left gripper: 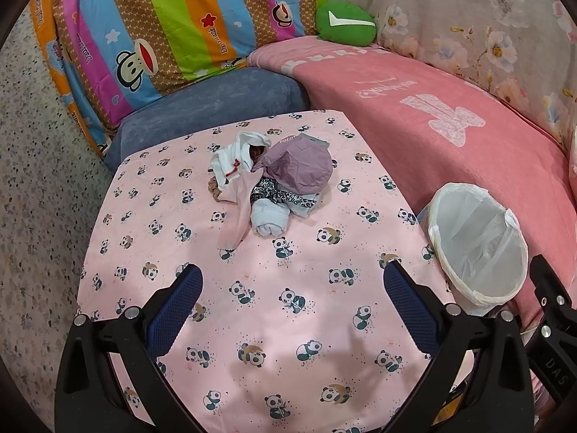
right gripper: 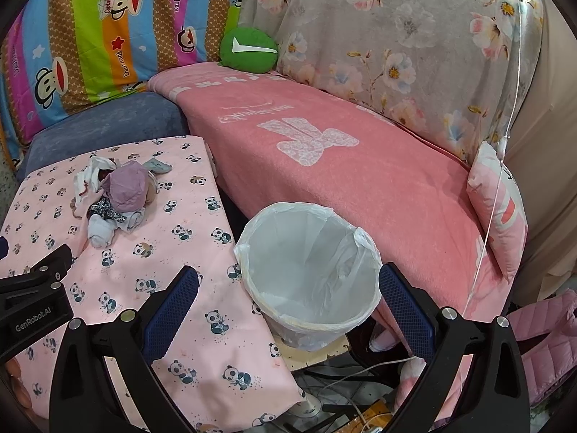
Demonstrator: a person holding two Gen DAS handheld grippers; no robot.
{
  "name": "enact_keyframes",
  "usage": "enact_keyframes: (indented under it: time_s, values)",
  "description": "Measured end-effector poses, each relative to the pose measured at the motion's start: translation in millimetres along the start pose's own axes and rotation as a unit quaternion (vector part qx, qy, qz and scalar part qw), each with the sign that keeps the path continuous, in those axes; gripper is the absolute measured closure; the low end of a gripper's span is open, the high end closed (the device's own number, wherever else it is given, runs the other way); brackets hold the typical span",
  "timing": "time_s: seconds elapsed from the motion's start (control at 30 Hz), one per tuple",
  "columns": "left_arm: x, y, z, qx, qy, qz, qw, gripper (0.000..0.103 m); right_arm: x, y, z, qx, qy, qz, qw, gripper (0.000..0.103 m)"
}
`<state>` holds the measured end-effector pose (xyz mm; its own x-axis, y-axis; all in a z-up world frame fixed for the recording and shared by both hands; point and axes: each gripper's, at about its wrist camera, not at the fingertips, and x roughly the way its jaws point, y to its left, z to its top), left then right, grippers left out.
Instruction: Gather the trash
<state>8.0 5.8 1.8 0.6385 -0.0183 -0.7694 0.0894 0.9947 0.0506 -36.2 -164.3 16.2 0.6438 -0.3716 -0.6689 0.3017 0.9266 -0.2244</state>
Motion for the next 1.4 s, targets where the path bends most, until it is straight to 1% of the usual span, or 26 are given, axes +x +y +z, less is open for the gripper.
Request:
enact_keyframes:
  time_s: [0.9, 1.1, 1.4]
  values:
    - [11, 5, 5, -0.002, 0.002, 0.000, 1.0000, 0.007, 0, 6, 1, -0.003, 0.000, -0.003, 1.000, 0.005]
    - [11, 7, 0, 0.000, 0.002, -0.002, 1.0000, 0.007, -2, 6, 1, -0.001, 0.000, -0.005, 1.000, 0.005]
    - [4, 0, -2, 0.008, 0.005, -0.008, 0.9999, 0.007, -3, 2, -1, 0.002, -0.003, -0.008, 1.000, 0.005]
